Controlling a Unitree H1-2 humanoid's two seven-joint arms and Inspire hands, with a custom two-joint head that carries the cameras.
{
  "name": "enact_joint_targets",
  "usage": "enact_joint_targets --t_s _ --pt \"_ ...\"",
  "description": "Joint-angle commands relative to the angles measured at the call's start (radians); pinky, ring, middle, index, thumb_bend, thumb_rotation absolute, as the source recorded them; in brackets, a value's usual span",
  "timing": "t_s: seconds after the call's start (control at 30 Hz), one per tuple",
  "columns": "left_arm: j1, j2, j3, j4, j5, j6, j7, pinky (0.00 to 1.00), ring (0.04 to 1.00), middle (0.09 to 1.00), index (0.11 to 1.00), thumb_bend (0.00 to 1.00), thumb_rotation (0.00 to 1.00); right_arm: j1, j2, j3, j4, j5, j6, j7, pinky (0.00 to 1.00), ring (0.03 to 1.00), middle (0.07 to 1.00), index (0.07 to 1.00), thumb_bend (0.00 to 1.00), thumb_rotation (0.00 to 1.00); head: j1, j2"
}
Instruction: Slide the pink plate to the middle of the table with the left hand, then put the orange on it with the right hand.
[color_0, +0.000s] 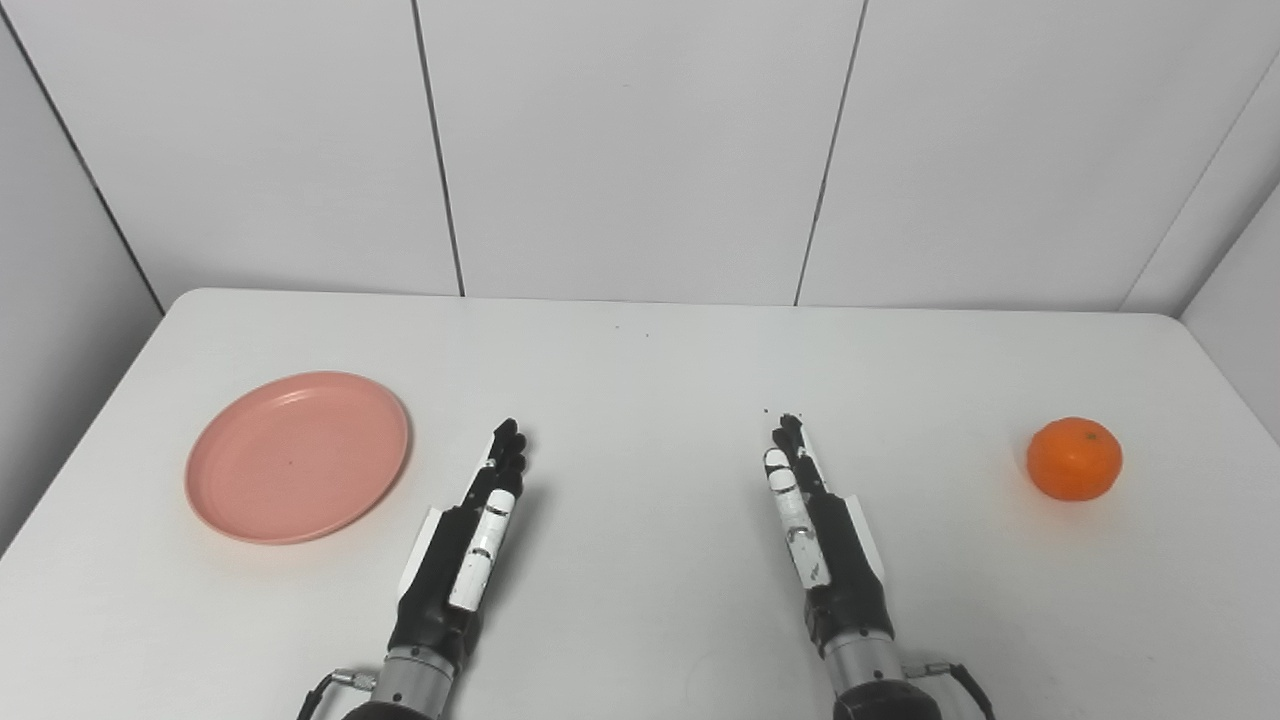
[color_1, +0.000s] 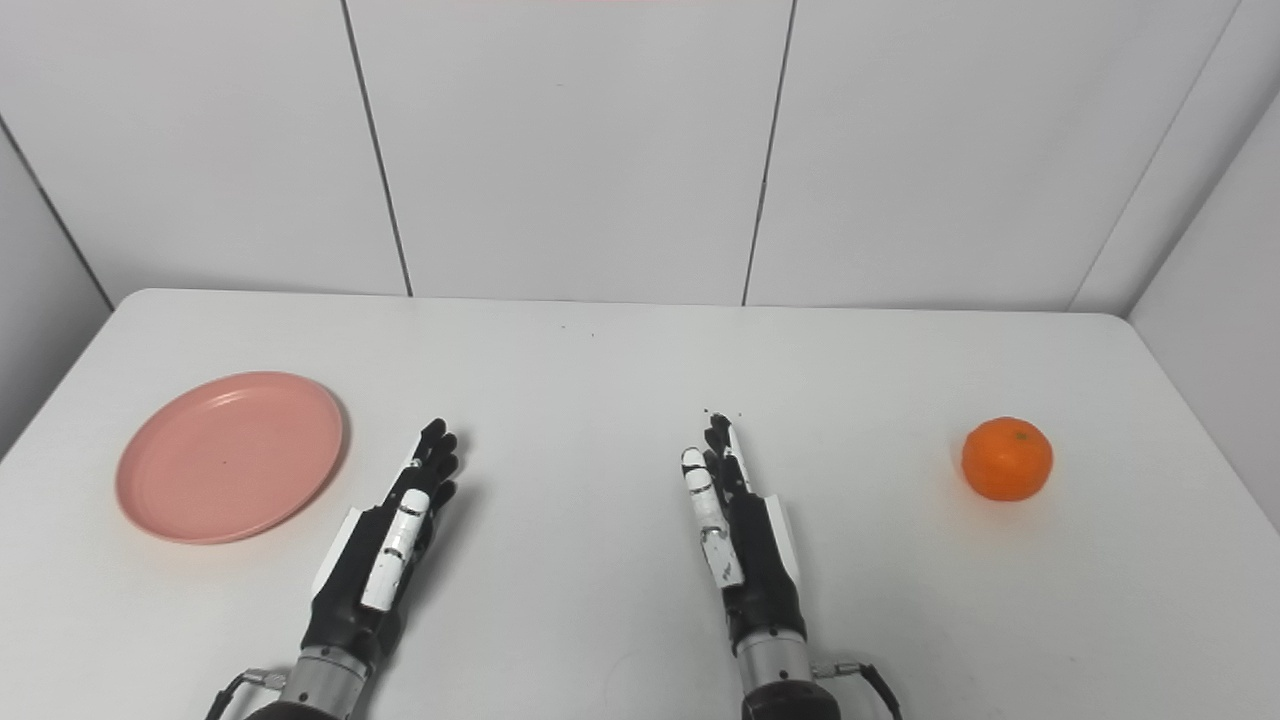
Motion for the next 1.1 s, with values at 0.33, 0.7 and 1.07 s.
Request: enact_joint_targets --t_s 0.33,0.7,1.07 --pt "-0.022 -0.005 -0.005 -0.021 0.002 -0.019 -0.001 1.00 1.000 1.000 1.000 0.42 1.00 -0.021 0.004 0.001 -0.034 0.000 -0.038 -0.003 1.00 0.967 0.977 0.987 0.21 1.00 -0.001 0.002" --pt "-0.024 -0.007 -0.005 -0.019 0.005 -0.013 0.002 1.00 1.000 1.000 1.000 0.42 1.00 -0.021 0.001 -0.001 -0.029 0.002 -0.041 -0.002 1.00 0.969 0.978 0.989 0.22 1.00 0.003 -0.004" --pt "-0.020 -0.033 -0.021 -0.001 0.026 -0.033 0.021 1.00 1.000 1.000 1.000 0.40 1.00 -0.014 -0.034 -0.005 -0.041 0.015 -0.045 0.019 1.00 0.975 0.989 0.996 0.19 1.00 0.119 -0.033"
